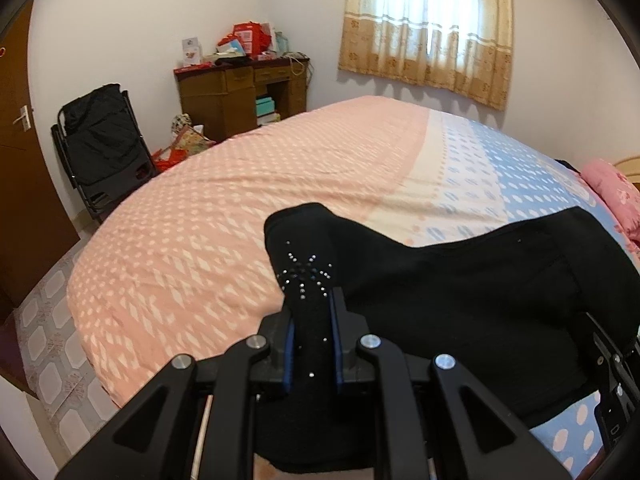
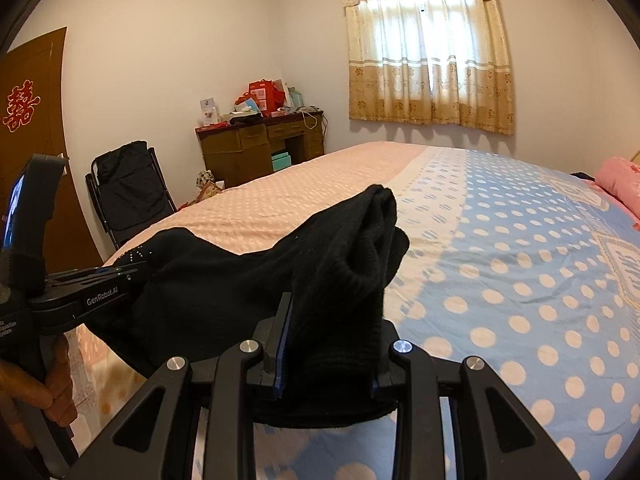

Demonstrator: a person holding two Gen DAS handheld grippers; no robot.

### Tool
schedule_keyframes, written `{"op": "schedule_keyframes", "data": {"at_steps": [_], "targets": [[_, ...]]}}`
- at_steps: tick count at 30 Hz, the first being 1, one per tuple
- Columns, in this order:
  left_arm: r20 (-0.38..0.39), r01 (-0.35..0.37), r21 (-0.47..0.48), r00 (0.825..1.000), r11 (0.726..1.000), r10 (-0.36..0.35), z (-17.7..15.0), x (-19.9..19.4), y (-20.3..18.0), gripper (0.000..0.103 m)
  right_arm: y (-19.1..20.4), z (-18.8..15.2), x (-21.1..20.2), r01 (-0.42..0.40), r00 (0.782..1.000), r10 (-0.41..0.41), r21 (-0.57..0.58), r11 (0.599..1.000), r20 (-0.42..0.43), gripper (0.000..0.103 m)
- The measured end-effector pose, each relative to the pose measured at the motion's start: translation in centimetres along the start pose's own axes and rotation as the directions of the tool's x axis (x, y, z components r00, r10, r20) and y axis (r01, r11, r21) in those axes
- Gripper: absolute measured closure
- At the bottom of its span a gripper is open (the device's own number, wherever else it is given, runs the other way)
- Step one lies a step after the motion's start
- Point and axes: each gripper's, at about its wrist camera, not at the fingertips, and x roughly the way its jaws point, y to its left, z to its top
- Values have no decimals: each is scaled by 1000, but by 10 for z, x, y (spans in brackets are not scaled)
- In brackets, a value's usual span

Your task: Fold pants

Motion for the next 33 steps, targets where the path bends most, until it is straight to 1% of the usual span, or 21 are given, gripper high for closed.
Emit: {"op": "schedule_keyframes", "data": {"at_steps": [4,7,9,11,14,15,16,18,20,22,24,26,27,29,30,31,32,33], "targets": [[15,-30,-6,999,1000,30,8,7,6,88,7,4,17,-23,1000,23,-28,999,13,73],[27,-62,4,998,998,62,12,14,7,88,7,1,35,-30,999,29,-31,999,-23,73],[22,-77,1,997,997,77,13,20,9,88,8,-4,49,-1,999,-2,-64,998,-54,73],[1,-79,-5,997,997,79,11,30,11,88,6,-12,65,22,994,-32,-93,995,-100,73],[-59,-67,-14,996,998,66,3,47,16,88,-5,-27,85,37,984,-50,-80,996,-171,73],[-75,-77,-19,994,997,75,-1,52,19,87,-6,-31,90,38,981,-52,-77,996,-188,73],[-83,-83,-21,993,996,81,-3,54,20,84,-8,-35,95,42,977,-56,-75,996,-206,73],[-100,-73,-36,993,997,69,-8,57,26,80,-11,-39,99,44,973,-59,-74,996,-223,72],[-103,-80,-32,992,996,76,-11,56,27,70,-12,-39,99,43,972,-60,-81,996,-228,72],[-100,-90,-24,991,996,87,-13,52,28,65,-10,-41,102,48,969,-71,-101,994,-237,71],[-99,-92,-28,991,995,88,-16,47,33,57,-10,-43,103,55,967,-78,-101,993,-241,69],[-110,-103,-43,989,994,98,-21,44,41,36,-12,-42,103,56,967,-77,-89,994,-244,65],[-117,-113,-54,987,992,106,-24,43,45,32,-14,-43,104,58,966,-76,-80,995,-246,61],[-129,-114,-61,986,992,106,-31,42,52,22,-18,-41,104,53,966,-67,-63,997,-251,57],[-130,-115,-60,986,992,107,-34,42,55,19,-20,-40,104,48,966,-60,-52,997,-253,56],[-130,-124,-60,985,990,116,-37,41,58,14,-22,-39,103,43,965,-52,-42,998,-256,54],[-130,-130,-63,984,990,121,-37,41,60,10,-24,-39,103,41,965,-48,-35,999,-258,51],[-133,-131,-71,984,989,121,-37,40,63,10,-26,-38,103,36,965,-43,-32,999,-258,48]]}}
